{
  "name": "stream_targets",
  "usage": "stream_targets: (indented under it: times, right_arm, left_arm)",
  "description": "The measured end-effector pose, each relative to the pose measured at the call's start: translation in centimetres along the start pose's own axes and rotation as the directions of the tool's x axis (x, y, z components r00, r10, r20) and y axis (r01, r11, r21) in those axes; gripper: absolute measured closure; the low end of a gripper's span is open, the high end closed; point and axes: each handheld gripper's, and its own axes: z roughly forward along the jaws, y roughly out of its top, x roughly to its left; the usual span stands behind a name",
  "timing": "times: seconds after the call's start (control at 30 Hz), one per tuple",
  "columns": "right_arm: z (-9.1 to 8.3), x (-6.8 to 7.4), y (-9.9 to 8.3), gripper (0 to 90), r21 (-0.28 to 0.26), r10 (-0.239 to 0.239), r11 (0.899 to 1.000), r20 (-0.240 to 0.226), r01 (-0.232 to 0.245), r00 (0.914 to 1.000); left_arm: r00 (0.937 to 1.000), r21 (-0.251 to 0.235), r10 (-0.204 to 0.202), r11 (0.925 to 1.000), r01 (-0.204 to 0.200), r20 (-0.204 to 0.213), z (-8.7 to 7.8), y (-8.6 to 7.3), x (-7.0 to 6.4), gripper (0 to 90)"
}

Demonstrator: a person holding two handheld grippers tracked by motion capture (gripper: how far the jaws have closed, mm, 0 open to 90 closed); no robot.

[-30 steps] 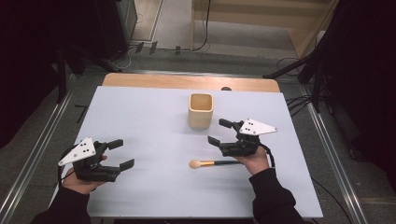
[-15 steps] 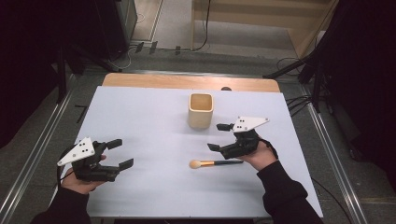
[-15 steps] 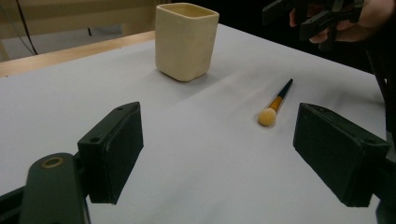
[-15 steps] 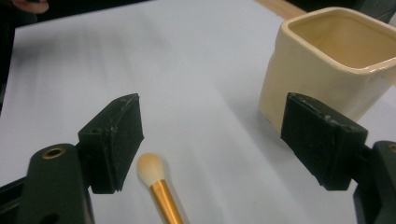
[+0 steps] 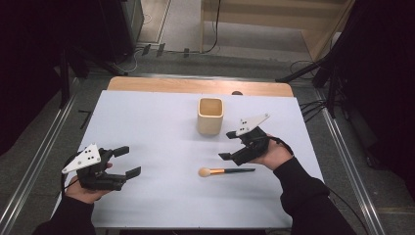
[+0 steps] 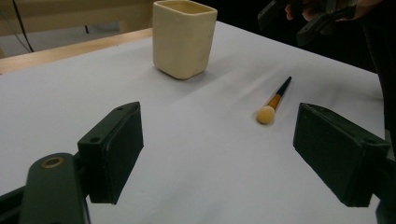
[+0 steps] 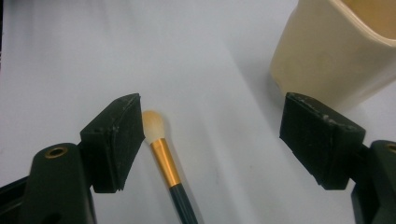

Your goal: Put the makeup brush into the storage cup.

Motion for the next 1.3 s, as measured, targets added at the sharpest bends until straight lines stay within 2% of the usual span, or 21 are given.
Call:
stream_targets:
  times: [0.23, 0.4, 0.47, 0.5, 0.63, 0.67, 0.7, 0.77, 0.83, 0.87, 0.9, 0.93, 1.03, 1.13, 1.2, 1.27, 1.3]
  right_arm:
    - [-0.1, 0.1, 0.6, 22.8, 0.073, -0.054, 0.996, -0.021, 0.055, 0.9983]
    - [-0.1, 0.5, 0.8, 23.0, 0.122, -0.114, 0.985, -0.037, 0.118, 0.9927]
    - [0.0, 0.6, 0.8, 23.0, 0.133, -0.122, 0.983, -0.042, 0.126, 0.9917]
    - [0.1, 0.7, 0.9, 23.0, 0.169, -0.138, 0.975, -0.048, 0.144, 0.9892]
    - [0.3, 0.7, 1.0, 23.0, 0.206, -0.168, 0.962, -0.066, 0.178, 0.9836]
    - [0.3, 0.7, 1.0, 23.0, 0.206, -0.168, 0.962, -0.066, 0.178, 0.9836]
    - [0.4, 0.8, 1.1, 23.2, 0.241, -0.183, 0.95, -0.08, 0.197, 0.9798]
    - [0.5, 0.8, 1.1, 23.4, 0.256, -0.202, 0.942, -0.091, 0.219, 0.9752]
    - [0.6, 0.9, 1.2, 23.5, 0.273, -0.199, 0.936, -0.105, 0.22, 0.9744]
    - [0.7, 0.9, 1.2, 23.5, 0.274, -0.213, 0.932, -0.113, 0.236, 0.9705]
    - [0.7, 0.9, 1.2, 23.5, 0.274, -0.213, 0.932, -0.113, 0.236, 0.9705]
    - [0.9, 0.9, 1.3, 23.5, 0.284, -0.229, 0.924, -0.123, 0.255, 0.9656]
    - [1.2, 0.9, 1.4, 23.5, 0.311, -0.215, 0.917, -0.142, 0.25, 0.9662]
    - [1.6, 0.8, 1.4, 23.5, 0.35, -0.229, 0.896, -0.161, 0.272, 0.9601]
    - [1.7, 1.0, 1.4, 23.5, 0.383, -0.248, 0.876, -0.161, 0.292, 0.9553]
    - [1.7, 1.0, 1.4, 23.1, 0.391, -0.257, 0.869, -0.166, 0.303, 0.952]
    - [1.7, 1.0, 1.4, 23.1, 0.391, -0.257, 0.869, -0.166, 0.303, 0.952]
  left_arm:
    - [1.0, 0.006, 0.004, 1.0, -0.004, 0.005, 0.2, 0.0, 0.0, 16.4]
    - [1.0, 0.007, -0.002, 1.0, 0.002, 0.004, 0.2, 0.0, 0.1, 16.4]
    - [1.0, 0.007, -0.002, 1.0, 0.002, 0.005, 0.2, 0.0, 0.1, 16.4]
    - [1.0, 0.012, 0.0, 0.9999, -0.001, 0.005, 0.3, -0.1, 0.1, 16.4]
    - [1.0, 0.014, 0.003, 0.9999, -0.003, 0.009, 0.3, 0.0, 0.0, 16.4]
    - [1.0, 0.014, 0.003, 0.9999, -0.003, 0.009, 0.3, 0.0, 0.0, 16.4]
    - [1.0, 0.014, 0.003, 0.9999, -0.003, 0.009, 0.3, -0.1, 0.1, 16.4]
    - [1.0, 0.014, 0.002, 0.9999, -0.002, 0.008, 0.3, -0.1, 0.1, 16.4]
    - [1.0, 0.014, 0.002, 0.9999, -0.003, 0.008, 0.3, -0.1, 0.1, 16.4]
    - [1.0, 0.015, 0.003, 0.9999, -0.003, 0.008, 0.3, -0.1, 0.1, 16.4]
    - [1.0, 0.015, 0.003, 0.9999, -0.003, 0.008, 0.3, -0.1, 0.1, 16.4]
    - [0.9999, 0.012, 0.001, 0.9999, -0.001, 0.011, 0.3, -0.1, 0.1, 16.4]
    - [0.9999, 0.009, 0.007, 0.9999, -0.007, 0.015, 0.3, 0.0, 0.0, 16.4]
    - [0.9999, 0.01, 0.007, 0.9999, -0.007, 0.015, 0.4, -0.1, 0.0, 16.4]
    - [0.9999, 0.012, 0.009, 0.9999, -0.009, 0.014, 0.4, -0.1, 0.0, 16.4]
    - [0.9999, 0.014, 0.009, 0.9999, -0.009, 0.013, 0.3, -0.1, 0.0, 16.4]
    - [0.9999, 0.014, 0.009, 0.9999, -0.009, 0.013, 0.3, -0.1, 0.0, 16.4]
